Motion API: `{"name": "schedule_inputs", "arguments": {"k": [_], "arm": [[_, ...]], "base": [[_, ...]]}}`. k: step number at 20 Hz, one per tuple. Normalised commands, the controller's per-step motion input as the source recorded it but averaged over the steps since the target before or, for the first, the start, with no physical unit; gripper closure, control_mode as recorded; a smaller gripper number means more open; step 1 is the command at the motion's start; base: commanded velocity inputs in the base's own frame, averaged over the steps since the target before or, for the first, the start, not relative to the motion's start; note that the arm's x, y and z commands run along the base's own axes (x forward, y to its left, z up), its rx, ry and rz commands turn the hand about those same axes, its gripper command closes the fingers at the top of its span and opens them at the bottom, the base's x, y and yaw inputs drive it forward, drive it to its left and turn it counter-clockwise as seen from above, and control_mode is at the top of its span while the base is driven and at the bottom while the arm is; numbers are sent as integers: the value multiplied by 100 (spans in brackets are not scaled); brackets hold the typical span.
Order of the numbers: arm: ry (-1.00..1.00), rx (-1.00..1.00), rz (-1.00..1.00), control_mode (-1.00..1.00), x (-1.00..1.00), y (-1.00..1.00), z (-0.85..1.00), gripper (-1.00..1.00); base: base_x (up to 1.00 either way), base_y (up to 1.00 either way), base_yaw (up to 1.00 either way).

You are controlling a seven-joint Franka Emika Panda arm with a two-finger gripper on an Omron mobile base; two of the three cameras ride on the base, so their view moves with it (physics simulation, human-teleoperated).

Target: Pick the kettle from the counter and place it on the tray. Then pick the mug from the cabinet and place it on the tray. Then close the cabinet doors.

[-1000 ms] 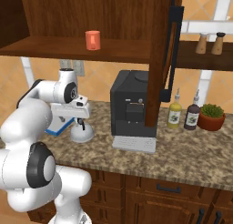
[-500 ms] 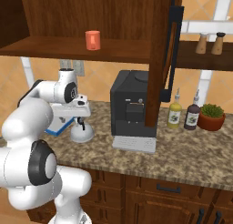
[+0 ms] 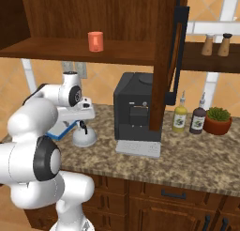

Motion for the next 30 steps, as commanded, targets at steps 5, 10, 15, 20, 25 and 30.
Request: {"name": "schedule_inputs", "arguments": {"k": [5,10,15,20,25,30], "arm": [[0,0,12,-100,19,0,-14,-100],[0,0,3,-100,22,0,-21,-100],[0,0,2,-100,28,0,-19,-100],[0,0,1,-100,29,0,-20,-100],[0,0,0,-100,28,0,-17,-100],[1,0,0,-100,22,0,-16,-100]], "base": [[0,0,0],[0,0,0],[0,0,0],[0,0,0],[0,0,0],[0,0,0]]}}
